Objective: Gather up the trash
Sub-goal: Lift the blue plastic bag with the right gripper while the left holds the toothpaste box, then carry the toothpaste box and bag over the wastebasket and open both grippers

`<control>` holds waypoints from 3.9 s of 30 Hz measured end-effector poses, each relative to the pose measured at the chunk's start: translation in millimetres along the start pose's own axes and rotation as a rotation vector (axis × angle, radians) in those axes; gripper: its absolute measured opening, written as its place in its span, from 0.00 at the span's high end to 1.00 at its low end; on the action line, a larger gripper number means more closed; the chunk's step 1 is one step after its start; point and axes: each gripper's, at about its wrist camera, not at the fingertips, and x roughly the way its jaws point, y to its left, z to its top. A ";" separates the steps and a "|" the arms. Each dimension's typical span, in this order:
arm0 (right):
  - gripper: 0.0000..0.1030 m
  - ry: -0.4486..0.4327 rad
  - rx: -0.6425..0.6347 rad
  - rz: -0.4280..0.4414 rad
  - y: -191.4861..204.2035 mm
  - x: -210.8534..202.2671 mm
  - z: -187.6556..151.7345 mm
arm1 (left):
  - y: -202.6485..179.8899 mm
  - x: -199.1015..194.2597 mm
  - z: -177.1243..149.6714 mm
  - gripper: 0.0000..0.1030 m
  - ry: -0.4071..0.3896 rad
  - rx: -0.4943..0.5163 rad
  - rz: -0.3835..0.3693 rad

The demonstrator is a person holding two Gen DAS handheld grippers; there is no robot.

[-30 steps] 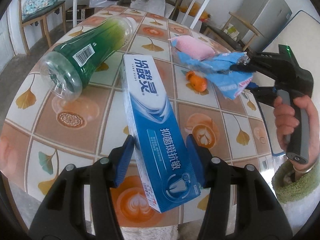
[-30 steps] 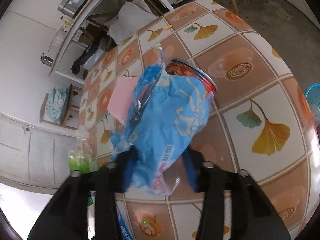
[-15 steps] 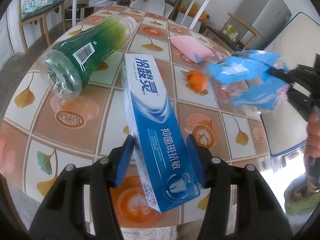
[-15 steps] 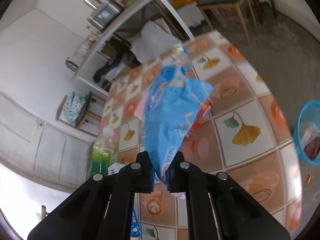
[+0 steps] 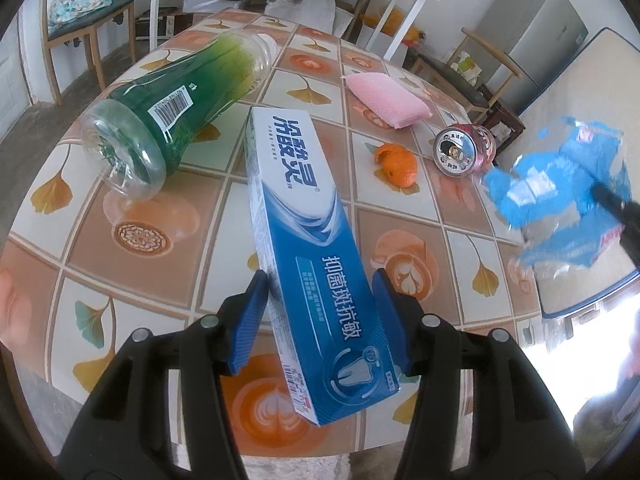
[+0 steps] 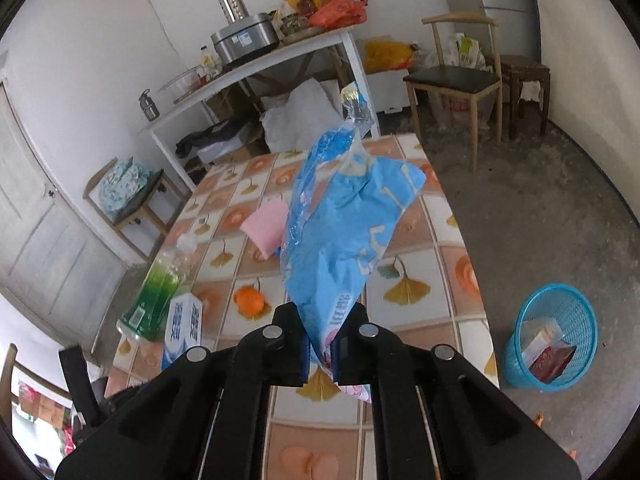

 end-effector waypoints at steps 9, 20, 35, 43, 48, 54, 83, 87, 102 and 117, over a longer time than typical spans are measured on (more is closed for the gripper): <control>0.93 0.009 0.034 0.059 -2.6 -2.7 -7.2 | -3.1 -16.4 0.0 0.52 -0.043 -0.006 0.003; 0.93 -0.018 0.088 0.103 -19.9 -17.3 -10.0 | -20.7 -40.9 1.0 0.52 -0.095 0.020 -0.029; 0.93 -0.101 0.172 0.118 -63.5 -55.1 -18.4 | -60.0 -43.2 -0.7 0.81 -0.095 0.087 -0.042; 0.93 -0.085 0.223 0.130 -82.3 -52.3 -23.3 | -52.7 -46.4 -5.9 0.29 -0.114 0.064 -0.031; 0.93 -0.059 0.235 0.136 -83.2 -39.1 -23.8 | -37.2 -23.7 0.9 0.19 0.009 0.043 -0.010; 0.93 -0.024 0.239 0.139 -82.0 -23.4 -22.5 | -32.3 5.1 -3.3 0.19 0.123 -0.020 -0.077; 0.93 -0.008 0.248 0.142 -86.6 -11.6 -20.9 | -63.3 0.4 11.6 0.53 0.026 0.098 -0.010; 0.93 -0.018 0.255 0.150 -88.7 -14.3 -20.9 | -70.6 -7.9 13.4 0.53 0.006 0.107 -0.028; 0.93 -0.163 0.353 0.123 -141.7 -65.3 -23.8 | -130.5 -30.8 28.6 0.54 -0.047 0.211 -0.126; 0.93 -0.307 0.637 -0.237 -301.4 -153.8 -105.8 | -319.5 36.4 20.9 0.54 0.140 0.484 -0.381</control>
